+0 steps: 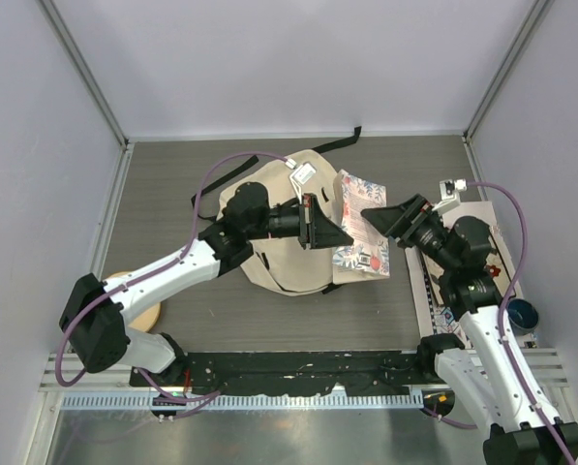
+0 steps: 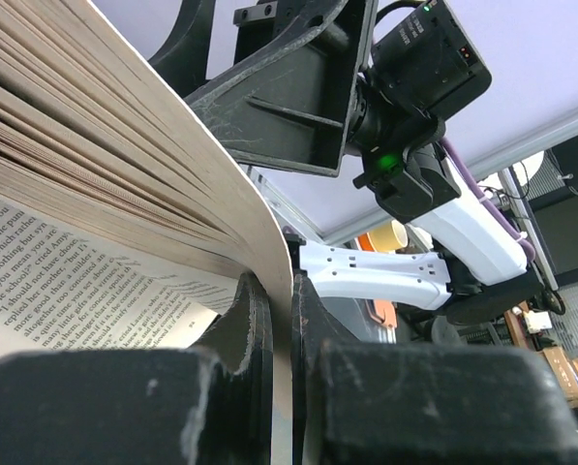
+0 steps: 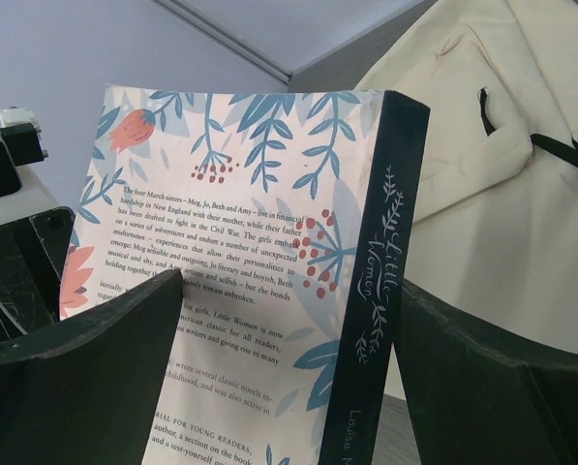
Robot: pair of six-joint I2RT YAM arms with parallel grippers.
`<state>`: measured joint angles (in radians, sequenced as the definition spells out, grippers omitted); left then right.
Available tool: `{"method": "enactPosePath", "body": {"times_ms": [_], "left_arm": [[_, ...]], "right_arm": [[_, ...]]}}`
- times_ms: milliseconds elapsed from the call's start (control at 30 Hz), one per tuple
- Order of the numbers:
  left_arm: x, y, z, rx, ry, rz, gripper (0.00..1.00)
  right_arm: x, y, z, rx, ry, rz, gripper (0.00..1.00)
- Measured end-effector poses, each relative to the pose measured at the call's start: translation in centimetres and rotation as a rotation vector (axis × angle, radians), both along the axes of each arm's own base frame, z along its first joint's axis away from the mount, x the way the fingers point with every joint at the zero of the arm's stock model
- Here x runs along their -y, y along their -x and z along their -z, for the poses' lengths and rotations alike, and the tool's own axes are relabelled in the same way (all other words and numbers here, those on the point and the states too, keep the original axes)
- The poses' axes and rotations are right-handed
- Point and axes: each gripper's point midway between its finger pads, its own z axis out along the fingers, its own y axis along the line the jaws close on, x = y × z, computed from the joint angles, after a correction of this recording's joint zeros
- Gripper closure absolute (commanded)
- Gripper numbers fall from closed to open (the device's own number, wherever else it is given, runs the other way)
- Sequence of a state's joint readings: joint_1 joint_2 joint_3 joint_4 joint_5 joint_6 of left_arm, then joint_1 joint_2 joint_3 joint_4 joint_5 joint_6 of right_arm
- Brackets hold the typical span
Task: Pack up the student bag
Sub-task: Pick up the book from the center of the board.
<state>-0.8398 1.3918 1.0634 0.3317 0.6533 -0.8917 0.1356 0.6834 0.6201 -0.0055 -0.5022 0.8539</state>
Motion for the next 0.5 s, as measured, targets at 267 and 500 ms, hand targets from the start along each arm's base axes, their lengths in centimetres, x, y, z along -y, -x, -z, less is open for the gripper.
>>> {"method": "enactPosePath", "body": {"times_ms": [267,500], "left_arm": [[-0.4,-1.1,2.3,-0.035,-0.082,-0.058,1.00],[-0.4,-2.7,8.0,-0.139,-0.217,-0.110,1.00]], "right_arm": [[-0.7,-1.1,2.2,-0.075,-0.040,-0.024,0.10],[-0.9,-1.7,8.7,-0.224,-0.037,-0.020,0.10]]}}
